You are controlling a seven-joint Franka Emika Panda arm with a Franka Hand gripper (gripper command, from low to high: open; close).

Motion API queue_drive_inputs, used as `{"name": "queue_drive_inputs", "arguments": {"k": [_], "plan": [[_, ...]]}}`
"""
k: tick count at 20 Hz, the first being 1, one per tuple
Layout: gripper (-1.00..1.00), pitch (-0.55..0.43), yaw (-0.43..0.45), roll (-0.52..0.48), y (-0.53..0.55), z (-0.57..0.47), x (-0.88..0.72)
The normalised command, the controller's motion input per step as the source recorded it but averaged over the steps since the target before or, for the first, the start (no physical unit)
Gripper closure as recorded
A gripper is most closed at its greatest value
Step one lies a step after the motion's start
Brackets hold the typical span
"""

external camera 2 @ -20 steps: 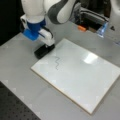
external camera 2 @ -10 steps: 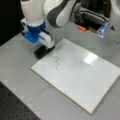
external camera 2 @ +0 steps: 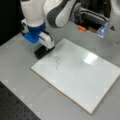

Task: Erasing curve lines

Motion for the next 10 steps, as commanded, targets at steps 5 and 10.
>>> {"name": "queue_drive_inputs", "arguments": {"k": [5,10], "plan": [[-1.0,-0.026,-0.064,0.164,-0.08,-0.07,0.18],[-1.0,-0.036,-0.052,0.153,-0.12,-0.01,0.15]]}}
